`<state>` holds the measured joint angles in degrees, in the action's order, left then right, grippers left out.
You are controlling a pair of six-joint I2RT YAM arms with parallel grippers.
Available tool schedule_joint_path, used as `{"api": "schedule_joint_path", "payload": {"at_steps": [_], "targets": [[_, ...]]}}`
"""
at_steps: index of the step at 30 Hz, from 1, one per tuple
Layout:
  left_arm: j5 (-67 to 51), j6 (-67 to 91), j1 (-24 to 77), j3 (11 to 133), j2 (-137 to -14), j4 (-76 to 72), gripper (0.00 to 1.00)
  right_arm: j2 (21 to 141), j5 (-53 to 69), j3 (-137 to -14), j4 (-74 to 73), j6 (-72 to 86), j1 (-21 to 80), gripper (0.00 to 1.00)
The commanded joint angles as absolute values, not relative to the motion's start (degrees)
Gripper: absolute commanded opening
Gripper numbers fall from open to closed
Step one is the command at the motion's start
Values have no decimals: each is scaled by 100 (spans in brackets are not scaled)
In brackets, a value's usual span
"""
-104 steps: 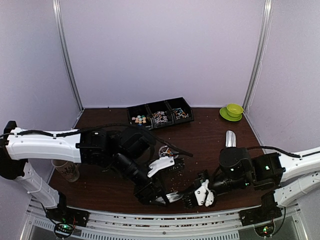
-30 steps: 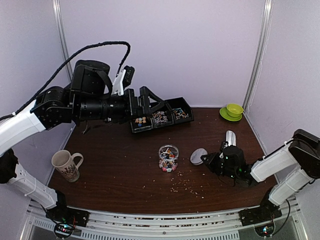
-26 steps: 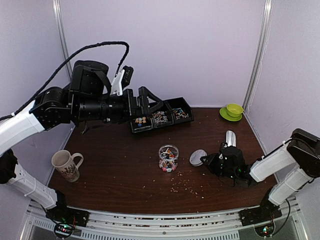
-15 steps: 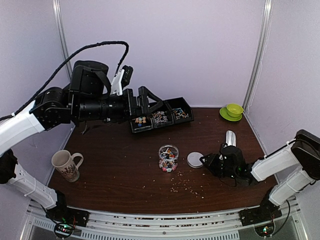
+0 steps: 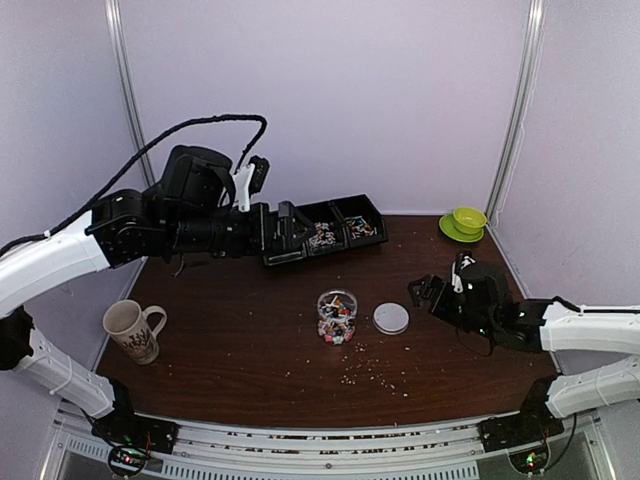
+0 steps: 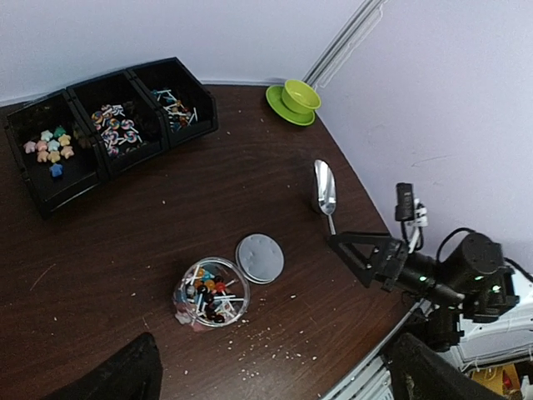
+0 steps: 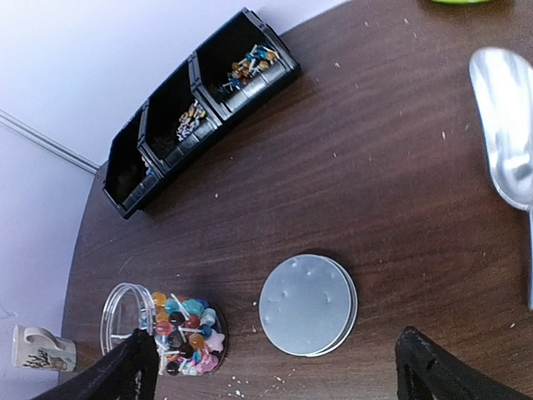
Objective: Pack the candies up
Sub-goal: Put down the box lid at the center of the board, then hold the packing box at the center of the board.
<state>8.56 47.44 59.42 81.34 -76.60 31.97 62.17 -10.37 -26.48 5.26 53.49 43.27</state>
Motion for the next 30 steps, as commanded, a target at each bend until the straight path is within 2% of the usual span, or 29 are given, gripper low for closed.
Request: {"api": "schedule_joint_path", "payload": {"at_steps": [1, 5, 10, 18, 25, 30], "targets": [[809, 3746, 5716, 8016, -7748, 2799, 98, 5864, -1736, -3461, -1036, 3737, 4504, 100], [938, 2677, 5648, 8170, -8238, 2865, 98, 5996, -1360, -3939, -1624, 2742, 4502, 99], [473, 1533, 5623, 7232, -8613, 1612, 98, 6333, -601, -4271, -1910, 1983, 4470, 99], [-560, 1019, 5311, 5261, -8540, -911, 98, 6984, -321, -4668, -2275, 1738, 4430, 99], [-2330, 617, 5060, 4974, -9508, -1622, 98, 6953, -213, -4550, -2055, 1764, 4340, 100], [-2672, 530, 4989, 4283, -9915, -3565, 98, 6995, -140, -4617, -2111, 1784, 4169, 100]]}}
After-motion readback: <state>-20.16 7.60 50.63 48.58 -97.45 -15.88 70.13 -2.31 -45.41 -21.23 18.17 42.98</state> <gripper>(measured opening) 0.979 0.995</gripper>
